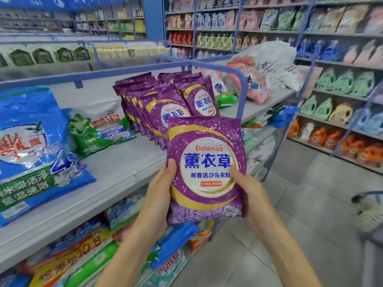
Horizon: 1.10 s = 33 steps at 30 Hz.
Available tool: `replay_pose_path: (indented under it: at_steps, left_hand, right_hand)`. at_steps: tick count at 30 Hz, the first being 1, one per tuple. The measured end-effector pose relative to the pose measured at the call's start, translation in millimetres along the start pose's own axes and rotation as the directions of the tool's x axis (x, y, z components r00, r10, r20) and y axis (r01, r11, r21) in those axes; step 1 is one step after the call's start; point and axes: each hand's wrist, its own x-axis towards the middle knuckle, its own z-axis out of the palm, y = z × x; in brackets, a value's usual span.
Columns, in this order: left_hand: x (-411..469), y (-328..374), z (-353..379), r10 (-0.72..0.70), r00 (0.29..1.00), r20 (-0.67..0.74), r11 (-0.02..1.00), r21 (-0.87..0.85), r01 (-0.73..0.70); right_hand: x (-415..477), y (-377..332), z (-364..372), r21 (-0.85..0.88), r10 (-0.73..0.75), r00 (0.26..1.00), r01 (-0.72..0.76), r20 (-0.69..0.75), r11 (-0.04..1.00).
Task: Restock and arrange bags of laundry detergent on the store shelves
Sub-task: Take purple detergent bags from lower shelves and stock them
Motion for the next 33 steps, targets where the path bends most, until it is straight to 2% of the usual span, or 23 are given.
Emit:
replay_pose_path:
  at_steps: [5, 10, 14, 16, 18, 22, 25, 27, 30, 33]
  left_hand:
    - [59, -22, 39, 0.004, 1.0, -0.001, 1.0, -0.004, -0.004]
    - [111, -39, 86, 0.043, 0.996, -0.082, 0.998, -0.031, -0.046]
    - [145, -42, 121, 0.04, 0.985, -0.17, 0.999, -0.028, -0.045]
    - [163, -40, 132, 0.051, 0.984, -0.169, 0.998, 0.031, -0.046]
    - [180, -38, 133, 0.037, 0.99, -0.133, 0.982, 0.187, -0.012]
    - [205, -34, 123, 0.037, 0.996, -0.085, 0.832, 0.555, 0.017]
    - [237, -32, 117, 0.2, 0.974, -0.104, 0.75, 0.656, -0.084]
    - [259, -24, 115, 0.28, 0.948, -0.151, 0.7, 0.708, -0.094]
    - [288, -20, 112, 0.365, 0.889, -0.277, 0.711, 0.699, -0.074]
    - [301, -20, 117, 0.386, 0.847, -0.367, 0.71, 0.704, -0.019]
  right_hand:
    - [50, -7, -50, -0.136, 0.02, 1.0, -0.02, -0.003, 0.991]
    - [107, -36, -111, -0.41, 0.087, 0.981, -0.009, 0.171, 0.912]
    - [165, -61, -140, -0.444, 0.099, 0.957, 0.034, 0.272, 0.895]
    - [197, -69, -143, -0.439, 0.079, 0.952, 0.061, 0.295, 0.897]
    - [229, -72, -146, -0.433, 0.088, 0.944, 0.062, 0.319, 0.899]
    - [284, -69, -146, -0.395, 0.099, 0.93, 0.052, 0.354, 0.917]
    - [321, -71, -137, -0.362, 0.055, 0.912, 0.106, 0.406, 0.926]
    - [345, -77, -127, -0.339, -0.006, 0.903, 0.168, 0.43, 0.926]
    - [378, -85, -111, -0.337, -0.053, 0.873, 0.242, 0.485, 0.91]
    - [402, -85, -100, -0.354, -0.019, 0.855, 0.235, 0.518, 0.905]
